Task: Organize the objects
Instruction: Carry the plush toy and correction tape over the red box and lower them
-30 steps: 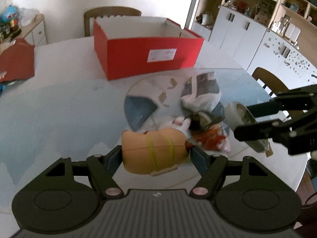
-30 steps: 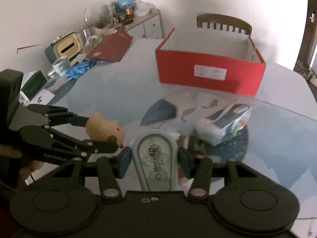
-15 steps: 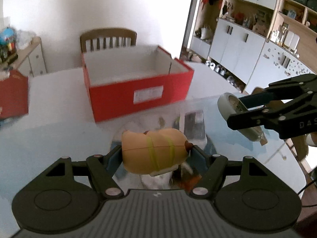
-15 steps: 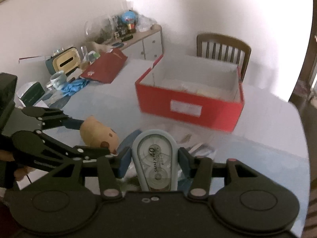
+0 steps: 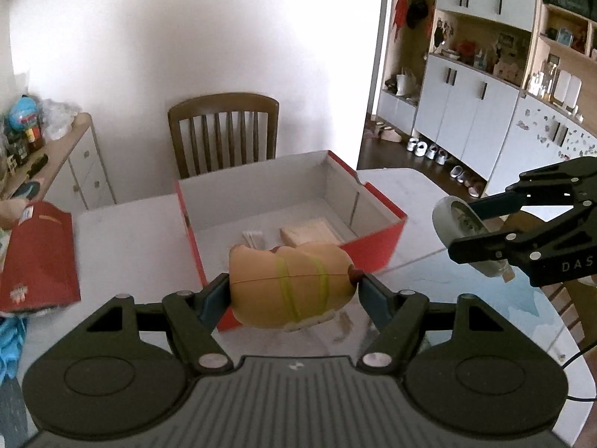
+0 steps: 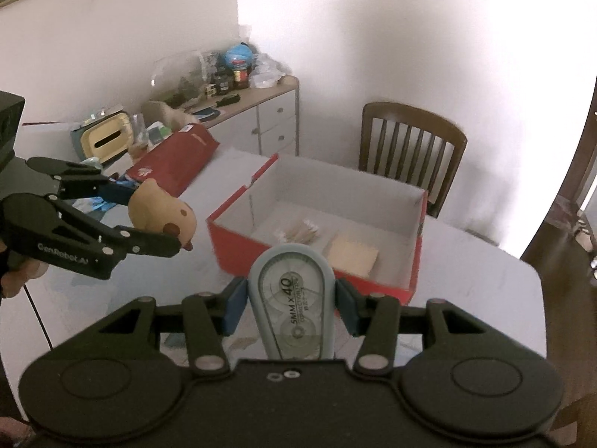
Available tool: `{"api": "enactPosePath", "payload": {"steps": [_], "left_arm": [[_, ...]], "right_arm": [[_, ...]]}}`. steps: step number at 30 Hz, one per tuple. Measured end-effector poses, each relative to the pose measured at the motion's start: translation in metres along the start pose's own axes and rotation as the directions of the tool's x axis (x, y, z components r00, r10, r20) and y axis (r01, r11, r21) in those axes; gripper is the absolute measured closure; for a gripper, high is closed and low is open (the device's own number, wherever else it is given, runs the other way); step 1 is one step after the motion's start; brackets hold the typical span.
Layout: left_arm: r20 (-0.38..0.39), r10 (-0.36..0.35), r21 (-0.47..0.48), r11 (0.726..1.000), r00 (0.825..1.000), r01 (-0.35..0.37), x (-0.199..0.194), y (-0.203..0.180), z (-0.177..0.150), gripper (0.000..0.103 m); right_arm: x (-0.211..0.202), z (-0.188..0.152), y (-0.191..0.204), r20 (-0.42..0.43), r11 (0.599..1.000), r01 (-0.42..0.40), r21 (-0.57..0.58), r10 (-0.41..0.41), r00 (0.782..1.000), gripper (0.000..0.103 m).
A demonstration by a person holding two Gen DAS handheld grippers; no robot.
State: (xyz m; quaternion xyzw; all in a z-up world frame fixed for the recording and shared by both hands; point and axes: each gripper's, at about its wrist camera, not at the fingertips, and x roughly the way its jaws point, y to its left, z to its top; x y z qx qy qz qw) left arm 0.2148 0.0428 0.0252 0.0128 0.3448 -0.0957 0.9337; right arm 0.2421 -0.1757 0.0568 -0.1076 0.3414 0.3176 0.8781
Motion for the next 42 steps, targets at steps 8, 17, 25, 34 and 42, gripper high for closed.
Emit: {"api": "enactPosePath", "payload": {"steps": [8, 17, 25, 34, 42], "left_arm": [[-0.038, -0.001, 0.022, 1.000, 0.999, 0.002, 0.052, 0.020, 0.032, 0.029], [-0.098, 0.009, 0.044, 0.999, 0.995, -0.005, 0.114, 0.035, 0.061, 0.029], [-0.174, 0.020, 0.055, 0.998, 0.985, -0.011, 0.174, 0.042, 0.071, 0.029], [-0.283, 0.033, 0.053, 0.998, 0.958, -0.019, 0.232, 0.047, 0.062, 0.029], [-0.384, 0.026, 0.056, 0.998, 0.923, -0.005, 0.265, 0.046, 0.055, 0.029]], "right_arm": [[0.043, 0.034, -0.025, -0.024, 0.998, 0.062, 0.015, -0.062, 0.998, 0.053], [0.105, 0.067, -0.049, -0.063, 0.991, 0.124, 0.043, -0.121, 0.991, 0.053], [0.160, 0.078, -0.072, -0.121, 0.977, 0.170, 0.125, -0.156, 0.980, 0.053], [0.213, 0.062, -0.083, -0.225, 0.954, 0.201, 0.223, -0.151, 0.963, 0.053], [0.246, 0.053, -0.086, -0.303, 0.932, 0.227, 0.282, -0.138, 0.943, 0.053]]}}
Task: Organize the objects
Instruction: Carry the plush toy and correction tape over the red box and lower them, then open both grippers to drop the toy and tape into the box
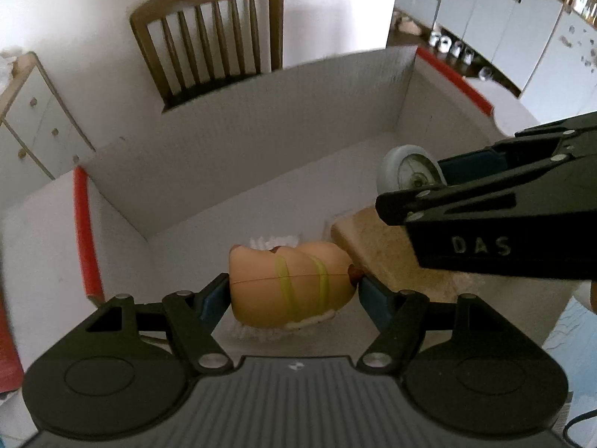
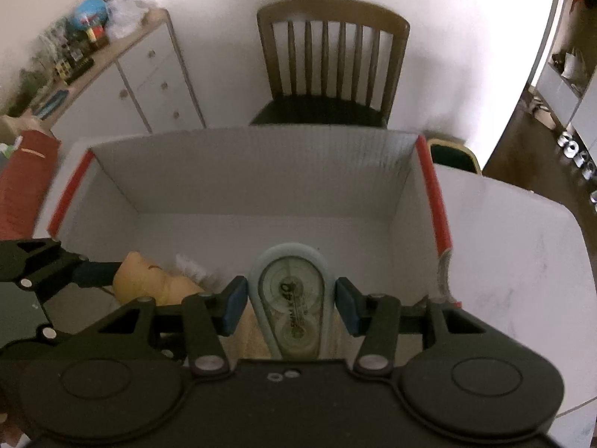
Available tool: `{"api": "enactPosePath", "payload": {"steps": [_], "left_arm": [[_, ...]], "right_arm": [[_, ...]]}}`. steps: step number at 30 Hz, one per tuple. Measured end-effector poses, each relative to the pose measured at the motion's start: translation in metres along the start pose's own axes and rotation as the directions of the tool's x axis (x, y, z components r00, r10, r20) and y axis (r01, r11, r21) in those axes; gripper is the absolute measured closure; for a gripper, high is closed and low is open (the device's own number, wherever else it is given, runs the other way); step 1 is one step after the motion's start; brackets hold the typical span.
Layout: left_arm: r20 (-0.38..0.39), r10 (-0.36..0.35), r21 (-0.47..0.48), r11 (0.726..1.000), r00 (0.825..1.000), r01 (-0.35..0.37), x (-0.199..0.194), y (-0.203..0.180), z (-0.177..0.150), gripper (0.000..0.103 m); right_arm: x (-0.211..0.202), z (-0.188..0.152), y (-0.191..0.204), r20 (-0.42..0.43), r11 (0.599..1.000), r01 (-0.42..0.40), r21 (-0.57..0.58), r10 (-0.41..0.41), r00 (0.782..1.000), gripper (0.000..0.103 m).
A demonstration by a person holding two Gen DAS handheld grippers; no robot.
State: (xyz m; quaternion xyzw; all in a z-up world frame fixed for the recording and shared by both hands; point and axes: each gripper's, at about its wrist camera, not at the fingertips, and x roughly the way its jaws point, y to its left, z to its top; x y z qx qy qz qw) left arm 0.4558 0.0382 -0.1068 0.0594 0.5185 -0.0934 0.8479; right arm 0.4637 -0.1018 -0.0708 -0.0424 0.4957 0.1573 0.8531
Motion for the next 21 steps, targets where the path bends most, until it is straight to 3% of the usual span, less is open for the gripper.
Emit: {"api": "enactPosePath", "payload": {"steps": [10, 15, 21], "left_arm": [[-0.080, -0.015, -0.006, 1.000, 0.997, 0.015, 0.009, 0.002, 0.007, 0.027], [-0.063, -0.009, -0.007, 1.000, 0.998, 0.009, 0.005, 0.000, 0.006, 0.026], [-0.009, 0.002, -0.014, 1.000, 1.000, -0.002, -0.008, -0.003, 0.002, 0.026]], "right_arm": [[0.016, -0.005, 0.001, -0.077, 0.999, 0.030, 0.023, -0.028, 0.997, 0.052], [0.012, -0.007, 0.000, -0.088, 0.999, 0.032, 0.030, -0.029, 0.996, 0.051], [-0.001, -0.005, 0.001, -0.063, 0.999, 0.014, 0.034, -0.012, 0.998, 0.040]]}}
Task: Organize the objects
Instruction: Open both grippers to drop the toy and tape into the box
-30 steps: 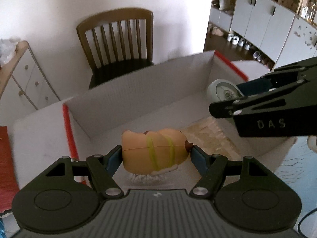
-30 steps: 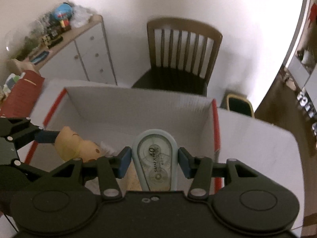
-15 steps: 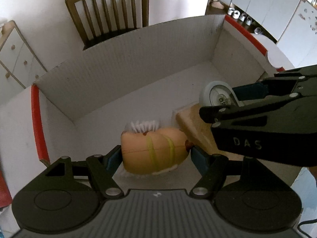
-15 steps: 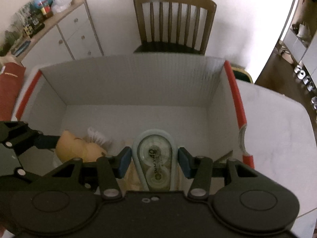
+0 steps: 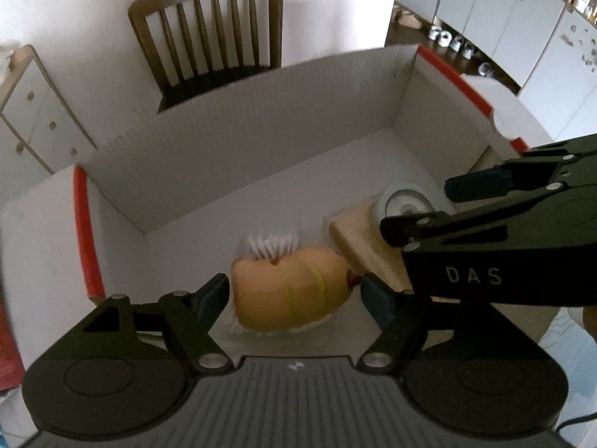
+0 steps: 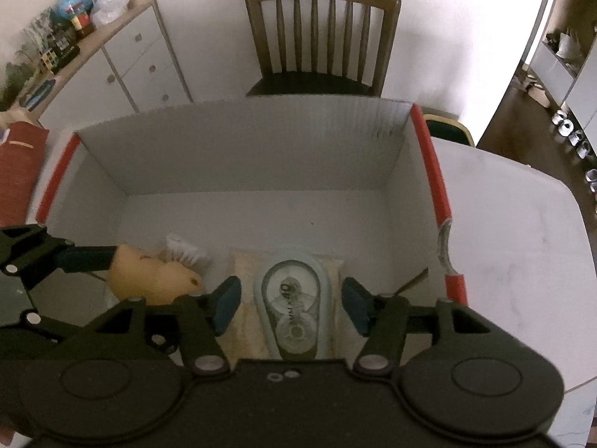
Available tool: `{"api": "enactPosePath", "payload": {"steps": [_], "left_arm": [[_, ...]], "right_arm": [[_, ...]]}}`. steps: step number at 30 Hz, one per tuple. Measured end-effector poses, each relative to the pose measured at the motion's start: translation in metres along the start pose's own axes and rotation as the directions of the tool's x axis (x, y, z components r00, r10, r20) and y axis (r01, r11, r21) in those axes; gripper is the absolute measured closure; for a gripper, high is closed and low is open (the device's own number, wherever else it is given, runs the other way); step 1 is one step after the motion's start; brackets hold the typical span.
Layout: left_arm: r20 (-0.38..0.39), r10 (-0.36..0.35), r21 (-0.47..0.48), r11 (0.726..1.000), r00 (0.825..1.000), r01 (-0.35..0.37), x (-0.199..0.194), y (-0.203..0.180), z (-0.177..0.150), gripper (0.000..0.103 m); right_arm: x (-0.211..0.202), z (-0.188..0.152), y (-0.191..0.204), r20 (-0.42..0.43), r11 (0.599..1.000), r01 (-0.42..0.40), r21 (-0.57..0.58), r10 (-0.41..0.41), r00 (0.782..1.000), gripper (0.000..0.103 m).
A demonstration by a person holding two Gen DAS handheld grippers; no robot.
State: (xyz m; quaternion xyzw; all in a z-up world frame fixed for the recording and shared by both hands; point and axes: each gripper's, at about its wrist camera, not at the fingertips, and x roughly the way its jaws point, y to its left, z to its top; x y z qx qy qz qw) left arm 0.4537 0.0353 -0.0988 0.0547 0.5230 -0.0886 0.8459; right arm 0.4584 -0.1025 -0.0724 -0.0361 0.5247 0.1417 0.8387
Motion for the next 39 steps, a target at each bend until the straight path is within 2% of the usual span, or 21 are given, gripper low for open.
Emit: {"api": "enactPosePath", "payload": {"steps": [8, 10, 12, 21, 28, 39], "left_arm": [[0.059, 0.014, 0.002, 1.000, 0.998, -0.014, -0.026, -0.009, -0.005, 0.026], [0.069, 0.018, 0.002, 1.000, 0.997, -0.018, -0.033, -0.010, -0.007, 0.021], [0.085, 0.023, -0.002, 1.000, 0.996, -0.023, -0.042, -0.012, -0.009, 0.020], [0.164, 0.026, -0.024, 0.999, 0.986, -0.022, -0.093, -0.019, -0.024, 0.020], [0.222, 0.024, -0.040, 0.999, 0.975, -0.015, -0.130, -0.029, -0.041, 0.020], [0.304, -0.004, -0.100, 0.994, 0.953, 0.037, -0.175, -0.046, -0.082, 0.020]], "right_arm": [[-0.027, -0.001, -0.002, 0.043, 1.000, -0.019, -0.002, 0.019, 0.999, 0.039], [-0.036, -0.002, -0.004, 0.056, 1.000, -0.022, -0.004, 0.023, 0.998, 0.039], [-0.046, -0.005, -0.006, 0.067, 1.000, -0.031, -0.004, 0.032, 0.997, 0.038], [-0.096, -0.017, -0.004, 0.133, 0.996, -0.065, -0.062, 0.072, 0.988, 0.036], [-0.136, -0.038, -0.008, 0.178, 0.991, -0.087, -0.103, 0.104, 0.979, 0.035], [-0.184, -0.081, -0.010, 0.225, 0.982, -0.122, -0.142, 0.152, 0.962, 0.035]]}}
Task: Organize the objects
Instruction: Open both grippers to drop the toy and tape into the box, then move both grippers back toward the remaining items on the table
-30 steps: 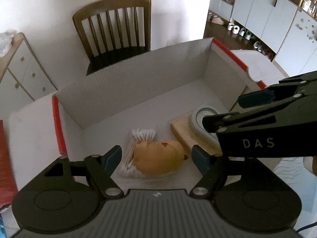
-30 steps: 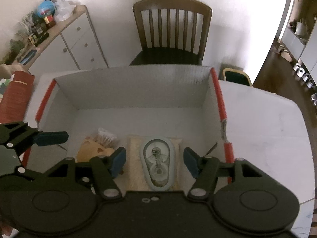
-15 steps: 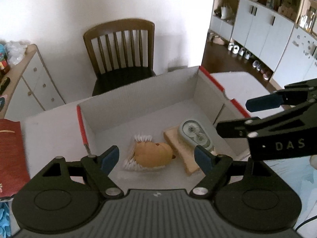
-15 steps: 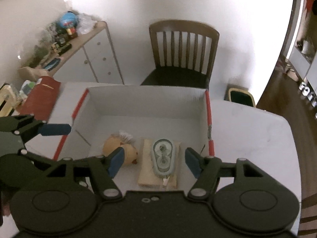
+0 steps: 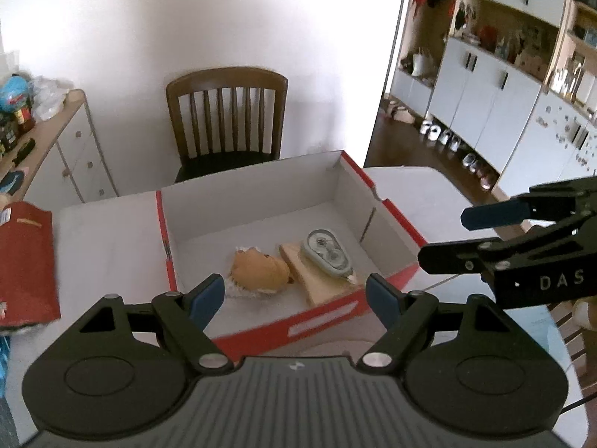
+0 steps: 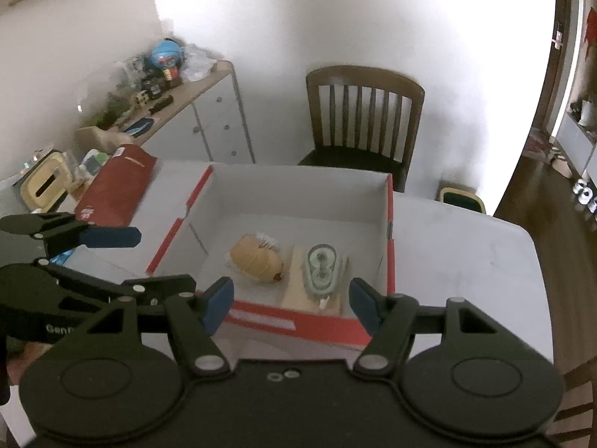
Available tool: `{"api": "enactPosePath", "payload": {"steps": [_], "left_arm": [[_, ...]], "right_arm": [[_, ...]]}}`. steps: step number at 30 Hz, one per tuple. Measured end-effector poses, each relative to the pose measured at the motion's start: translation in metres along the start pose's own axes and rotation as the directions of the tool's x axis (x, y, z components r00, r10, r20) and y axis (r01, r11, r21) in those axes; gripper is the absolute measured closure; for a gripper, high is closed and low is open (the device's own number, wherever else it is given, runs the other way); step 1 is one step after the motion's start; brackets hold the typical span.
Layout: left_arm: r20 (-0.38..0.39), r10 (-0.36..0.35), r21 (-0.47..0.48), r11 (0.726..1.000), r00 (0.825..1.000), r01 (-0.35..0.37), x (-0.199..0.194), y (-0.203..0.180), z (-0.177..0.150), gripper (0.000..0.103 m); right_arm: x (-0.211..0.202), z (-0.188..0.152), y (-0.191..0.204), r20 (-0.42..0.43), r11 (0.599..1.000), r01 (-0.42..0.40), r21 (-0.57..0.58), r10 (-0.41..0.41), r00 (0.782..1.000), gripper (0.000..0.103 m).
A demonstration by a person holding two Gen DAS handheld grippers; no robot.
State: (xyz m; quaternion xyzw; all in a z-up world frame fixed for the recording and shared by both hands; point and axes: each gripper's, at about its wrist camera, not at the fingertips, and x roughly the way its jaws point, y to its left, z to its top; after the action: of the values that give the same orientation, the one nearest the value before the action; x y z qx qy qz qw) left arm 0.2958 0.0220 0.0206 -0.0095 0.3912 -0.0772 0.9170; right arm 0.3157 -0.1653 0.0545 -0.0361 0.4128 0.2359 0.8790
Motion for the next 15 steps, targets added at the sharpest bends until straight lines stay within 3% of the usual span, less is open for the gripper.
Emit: {"api": "enactPosePath", "payload": {"steps": [15], "left_arm": [[0.079, -0.001, -0.025, 1.000, 0.997, 0.003, -0.052, -0.017, -0.063, 0.020]], "right_arm": [[-0.049, -0.067, 0.006, 0.080, 1.000, -0.025, -0.005, 0.025, 0.996, 0.025]]}}
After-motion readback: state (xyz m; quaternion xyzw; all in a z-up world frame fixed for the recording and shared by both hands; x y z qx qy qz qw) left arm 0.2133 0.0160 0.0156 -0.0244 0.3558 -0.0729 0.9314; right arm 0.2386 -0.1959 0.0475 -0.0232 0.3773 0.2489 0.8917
